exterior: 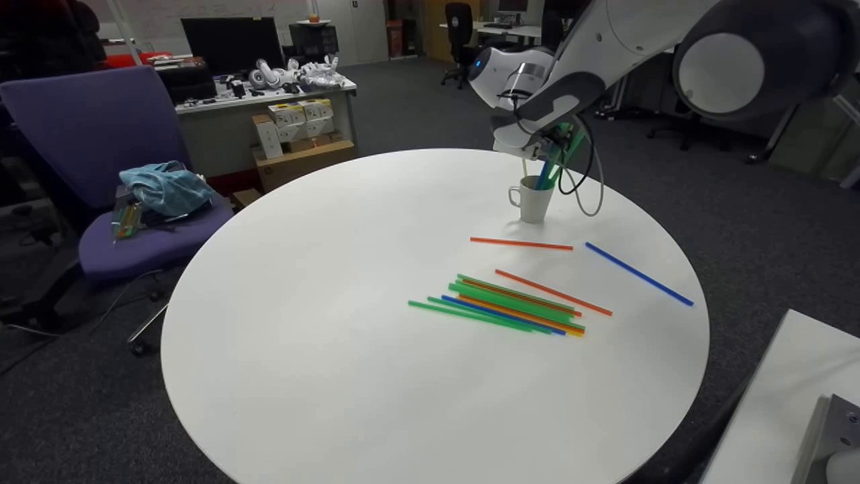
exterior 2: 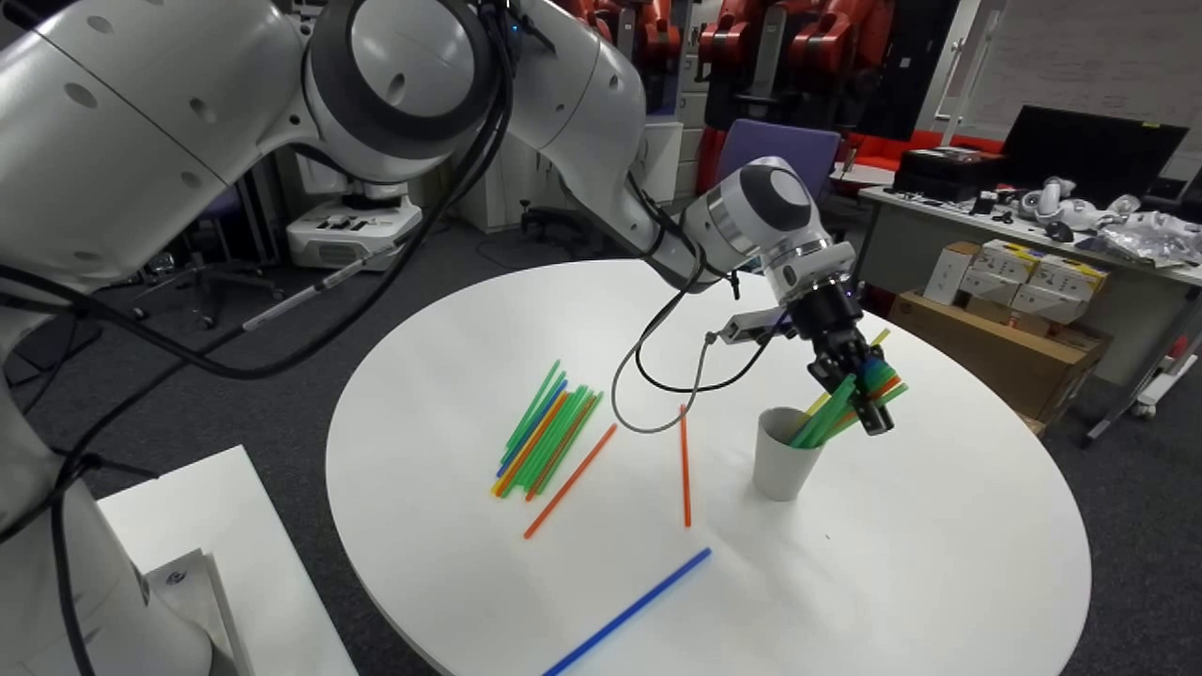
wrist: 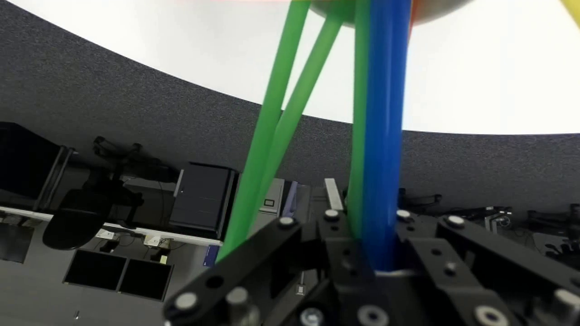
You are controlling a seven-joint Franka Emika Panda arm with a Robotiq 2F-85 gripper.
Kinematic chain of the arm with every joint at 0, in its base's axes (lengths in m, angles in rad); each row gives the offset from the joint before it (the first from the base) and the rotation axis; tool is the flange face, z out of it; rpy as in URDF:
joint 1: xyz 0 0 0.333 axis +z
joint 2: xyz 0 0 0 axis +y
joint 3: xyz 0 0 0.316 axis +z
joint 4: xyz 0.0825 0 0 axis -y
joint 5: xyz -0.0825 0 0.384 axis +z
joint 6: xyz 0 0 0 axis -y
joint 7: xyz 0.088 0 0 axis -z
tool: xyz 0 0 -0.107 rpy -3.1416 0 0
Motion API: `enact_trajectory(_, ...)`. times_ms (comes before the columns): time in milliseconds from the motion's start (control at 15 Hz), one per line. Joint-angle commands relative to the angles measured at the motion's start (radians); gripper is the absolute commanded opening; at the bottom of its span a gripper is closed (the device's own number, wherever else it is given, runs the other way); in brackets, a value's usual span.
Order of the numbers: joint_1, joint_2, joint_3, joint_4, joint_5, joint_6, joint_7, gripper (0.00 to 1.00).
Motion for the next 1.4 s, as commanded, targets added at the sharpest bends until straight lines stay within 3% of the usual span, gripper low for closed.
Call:
enact_trajectory(0, -0.008, -0.001, -0.001, 0.032, -0.021, -0.005, 0.032, 0.00)
enact_trajectory(600, -0.008, -0.022, -0.016, 0.126, -0.029, 0.012, 0.071, 0.01)
enact_trajectory(1333, 0.013, -0.015, -0.080, 0.295, -0.125, 0.050, 0.085, 0.01)
